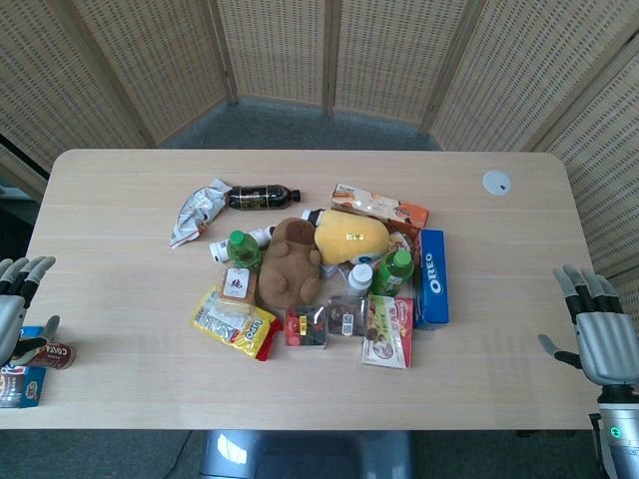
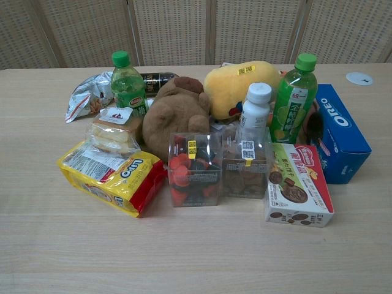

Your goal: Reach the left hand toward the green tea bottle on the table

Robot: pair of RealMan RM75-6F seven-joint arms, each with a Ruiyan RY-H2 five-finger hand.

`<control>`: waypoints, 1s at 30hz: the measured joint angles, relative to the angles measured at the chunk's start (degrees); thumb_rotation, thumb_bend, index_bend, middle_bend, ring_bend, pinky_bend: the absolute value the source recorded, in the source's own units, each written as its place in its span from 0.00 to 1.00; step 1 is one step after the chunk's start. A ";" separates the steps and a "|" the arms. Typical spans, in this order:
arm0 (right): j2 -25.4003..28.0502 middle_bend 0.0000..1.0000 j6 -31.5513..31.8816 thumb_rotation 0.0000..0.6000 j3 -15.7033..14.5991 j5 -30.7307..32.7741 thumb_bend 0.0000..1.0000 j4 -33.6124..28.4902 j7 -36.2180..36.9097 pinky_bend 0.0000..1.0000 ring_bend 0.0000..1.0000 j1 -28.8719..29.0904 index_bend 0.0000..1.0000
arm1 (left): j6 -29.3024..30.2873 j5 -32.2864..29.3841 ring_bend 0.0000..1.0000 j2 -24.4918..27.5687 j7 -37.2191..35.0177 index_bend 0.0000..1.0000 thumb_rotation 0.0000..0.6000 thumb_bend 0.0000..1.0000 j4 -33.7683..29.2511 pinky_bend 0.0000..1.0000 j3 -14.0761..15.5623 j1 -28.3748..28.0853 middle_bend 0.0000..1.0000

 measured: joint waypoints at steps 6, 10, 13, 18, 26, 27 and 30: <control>0.51 0.02 0.04 0.98 0.05 -0.30 0.20 -1.20 -0.94 0.00 0.00 0.17 0.00 | -0.56 0.19 0.07 -0.66 -0.49 0.00 1.00 0.44 0.87 0.00 0.12 -0.24 0.10; 0.69 0.02 0.69 0.98 0.02 -0.40 0.20 -1.66 -1.05 0.00 0.00 -0.15 0.00 | -0.13 0.40 0.07 -0.63 -1.30 0.00 1.00 0.44 1.06 0.00 0.04 -0.08 0.10; 0.62 0.02 0.90 0.98 0.00 -0.05 0.20 -1.71 -0.92 0.00 0.00 -0.47 0.00 | -0.23 0.50 0.07 -0.32 -1.75 0.00 1.00 0.44 1.13 0.00 -0.06 -0.16 0.10; 0.64 0.02 0.71 0.98 -0.14 0.03 0.20 -1.78 -1.08 0.00 0.00 -0.54 0.00 | -0.82 0.43 0.07 -0.09 -2.23 0.00 1.00 0.44 0.91 0.00 -0.27 -0.57 0.10; 0.81 0.02 0.56 0.98 -0.15 0.53 0.20 -2.07 -1.17 0.00 0.00 -0.75 0.00 | -4.50 -1.01 0.07 -1.32 -6.61 0.00 1.00 0.44 1.70 0.00 -1.31 -2.52 0.08; 0.80 0.02 0.64 0.98 -0.20 0.53 0.20 -2.10 -1.12 0.00 0.00 -0.85 0.00 | -5.35 -1.30 0.07 -1.51 -7.41 0.00 1.00 0.44 1.80 0.00 -1.51 -2.96 0.07; 0.93 0.02 0.95 0.98 -0.39 0.50 0.20 -2.15 -1.05 0.00 0.00 -1.22 0.00 | -9.04 -2.64 0.07 -2.37 -10.41 0.00 1.00 0.43 2.14 0.00 -2.48 -5.03 0.06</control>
